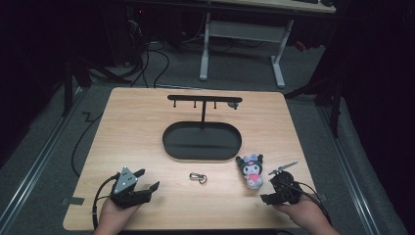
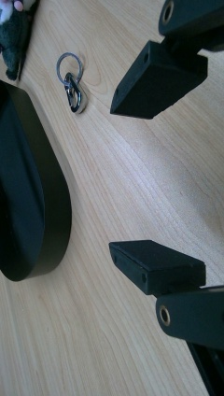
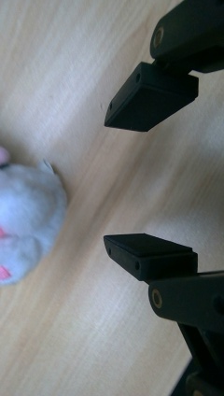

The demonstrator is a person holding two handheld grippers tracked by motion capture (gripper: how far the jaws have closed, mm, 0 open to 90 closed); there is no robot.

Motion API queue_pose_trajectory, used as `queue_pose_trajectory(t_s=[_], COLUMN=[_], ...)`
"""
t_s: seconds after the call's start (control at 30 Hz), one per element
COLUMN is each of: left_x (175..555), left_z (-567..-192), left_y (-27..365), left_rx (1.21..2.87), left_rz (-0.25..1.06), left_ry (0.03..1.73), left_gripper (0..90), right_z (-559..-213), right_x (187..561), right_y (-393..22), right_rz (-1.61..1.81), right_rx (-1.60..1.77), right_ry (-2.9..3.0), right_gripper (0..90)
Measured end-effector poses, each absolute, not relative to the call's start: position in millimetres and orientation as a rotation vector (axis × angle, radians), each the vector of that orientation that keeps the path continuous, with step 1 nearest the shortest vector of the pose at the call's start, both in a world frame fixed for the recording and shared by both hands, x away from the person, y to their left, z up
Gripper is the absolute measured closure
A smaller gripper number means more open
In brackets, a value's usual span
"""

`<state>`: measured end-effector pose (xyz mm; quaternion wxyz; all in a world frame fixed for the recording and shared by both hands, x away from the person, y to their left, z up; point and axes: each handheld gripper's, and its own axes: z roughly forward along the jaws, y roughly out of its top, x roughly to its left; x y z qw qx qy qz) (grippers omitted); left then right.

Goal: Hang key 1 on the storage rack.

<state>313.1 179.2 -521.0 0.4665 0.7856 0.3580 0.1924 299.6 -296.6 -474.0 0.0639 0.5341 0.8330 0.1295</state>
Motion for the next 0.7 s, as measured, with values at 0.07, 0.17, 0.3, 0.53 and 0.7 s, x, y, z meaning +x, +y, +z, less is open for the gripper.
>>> queue_pose_trajectory(t_s=[0.07,0.17,0.3,0.53,0.7], left_x=[313,313,313,313,314], left_z=[-521,-521,-521,-522,-522], left_y=[179,179,179,178,179], left_rx=[1.926,1.928,1.929,1.938,1.938], left_rz=[0.471,0.47,0.468,0.468,0.467], left_ry=[0.88,0.877,0.875,0.87,0.871], left_gripper=[28.8,28.9,28.8,28.8,28.7], right_z=[-474,-472,-470,-467,-466], right_x=[300,302,304,314,327], right_y=[-294,-291,-288,-277,-267], right_rz=[0.362,0.329,0.31,0.293,0.308], right_rx=[1.619,1.636,1.628,1.645,1.675], right_ry=[2.537,2.568,2.579,2.569,2.555], right_gripper=[36.8,35.5,34.4,26.9,20.3])
